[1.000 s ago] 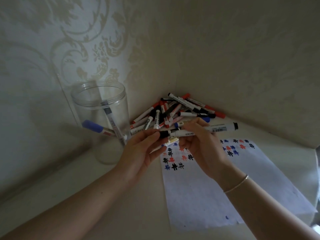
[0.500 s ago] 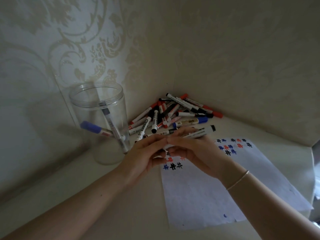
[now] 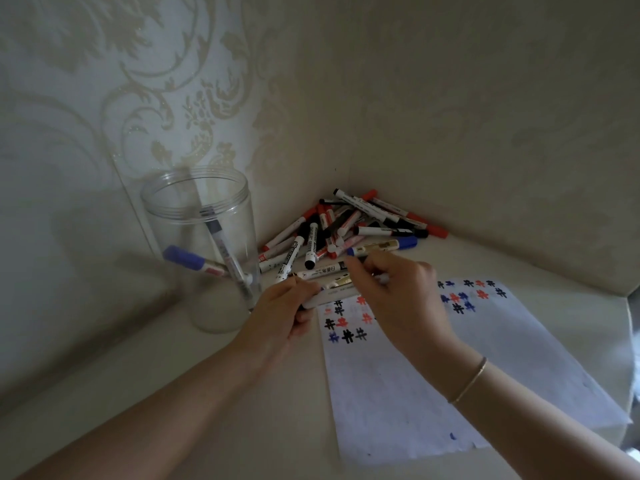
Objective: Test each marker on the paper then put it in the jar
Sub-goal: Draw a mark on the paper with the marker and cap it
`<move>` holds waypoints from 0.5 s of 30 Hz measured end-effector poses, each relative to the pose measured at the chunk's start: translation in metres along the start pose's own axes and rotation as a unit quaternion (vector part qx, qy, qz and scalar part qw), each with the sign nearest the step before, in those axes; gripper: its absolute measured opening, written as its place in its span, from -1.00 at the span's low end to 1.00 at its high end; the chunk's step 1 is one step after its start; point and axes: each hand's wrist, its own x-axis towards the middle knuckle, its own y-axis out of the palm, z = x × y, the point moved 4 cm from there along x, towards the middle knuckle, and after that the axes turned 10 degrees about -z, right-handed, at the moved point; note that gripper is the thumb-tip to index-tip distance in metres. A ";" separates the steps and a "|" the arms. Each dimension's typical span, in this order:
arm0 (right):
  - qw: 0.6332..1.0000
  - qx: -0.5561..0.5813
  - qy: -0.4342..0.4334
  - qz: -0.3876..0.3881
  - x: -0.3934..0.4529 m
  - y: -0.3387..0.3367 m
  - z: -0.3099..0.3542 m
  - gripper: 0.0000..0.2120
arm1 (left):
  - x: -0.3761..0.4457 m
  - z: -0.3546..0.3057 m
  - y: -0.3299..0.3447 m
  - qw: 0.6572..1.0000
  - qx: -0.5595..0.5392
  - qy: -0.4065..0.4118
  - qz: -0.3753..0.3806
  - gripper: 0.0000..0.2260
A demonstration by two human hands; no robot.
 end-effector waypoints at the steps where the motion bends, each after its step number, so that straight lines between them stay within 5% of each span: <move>1: 1.000 -0.006 -0.012 -0.009 0.001 -0.001 0.003 -0.58 | -0.001 0.000 0.000 1.000 -0.014 -0.006 0.002 -0.78; 9: 0.999 0.034 0.017 -0.035 0.019 -0.021 0.023 -0.51 | -0.023 -0.027 0.012 0.998 -0.023 0.062 0.025 -0.78; 12: 0.985 0.119 0.120 -0.033 0.045 -0.026 0.018 -0.56 | -0.036 -0.066 0.012 0.979 0.047 0.191 0.056 -0.85; 15: 0.944 0.254 0.210 0.007 0.065 -0.017 0.027 -0.58 | -0.052 -0.118 0.009 0.920 0.119 0.373 -0.014 -0.84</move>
